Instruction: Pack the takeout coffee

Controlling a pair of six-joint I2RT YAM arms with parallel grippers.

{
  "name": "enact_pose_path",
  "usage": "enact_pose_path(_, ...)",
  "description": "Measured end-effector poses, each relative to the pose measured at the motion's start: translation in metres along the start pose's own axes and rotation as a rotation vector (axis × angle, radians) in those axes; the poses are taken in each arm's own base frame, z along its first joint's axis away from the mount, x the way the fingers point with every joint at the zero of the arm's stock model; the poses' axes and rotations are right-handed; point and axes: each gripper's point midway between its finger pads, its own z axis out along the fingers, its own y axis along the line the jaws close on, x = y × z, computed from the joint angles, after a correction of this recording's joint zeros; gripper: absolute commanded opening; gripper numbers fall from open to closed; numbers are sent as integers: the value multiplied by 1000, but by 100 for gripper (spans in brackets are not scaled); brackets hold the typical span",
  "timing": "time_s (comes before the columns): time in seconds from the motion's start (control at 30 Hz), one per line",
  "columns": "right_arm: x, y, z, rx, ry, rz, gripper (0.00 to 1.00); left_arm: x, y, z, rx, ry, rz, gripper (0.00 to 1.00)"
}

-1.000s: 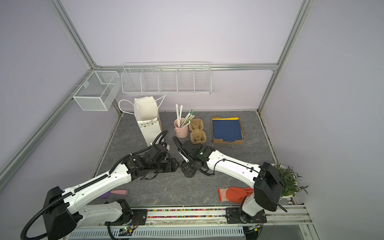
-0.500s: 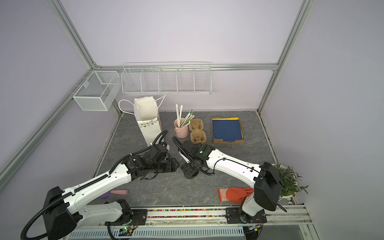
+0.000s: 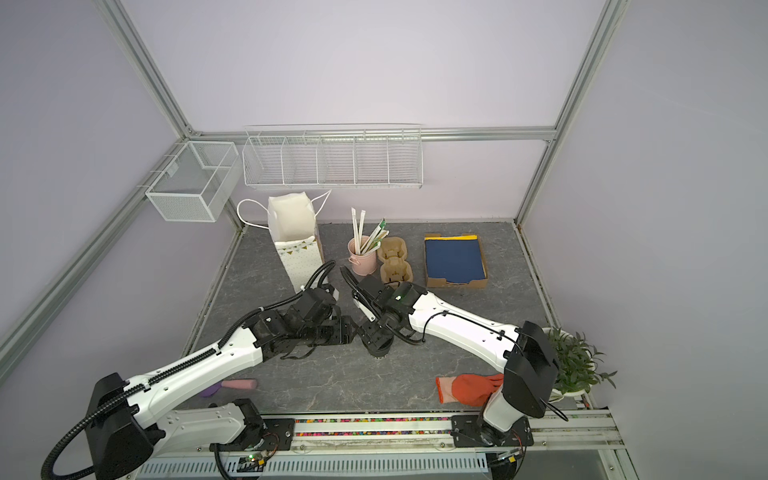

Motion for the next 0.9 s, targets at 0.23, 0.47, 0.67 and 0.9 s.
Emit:
enact_pose_path(0.23,-2,-14,-35,-15,-126,82,85,-3,-13,-4,40,6,0,74)
enact_pose_path(0.47,33,-40,-40,-54,-214,283,86,-5,-41,-5,77,16,44,75)
enact_pose_path(0.67,50,-38,-25,-126,-262,409,87,3,-36,15,19,74,47,75)
enact_pose_path(0.9,57,-46,-19,-155,-326,535,88,9,-29,25,-15,106,47,75)
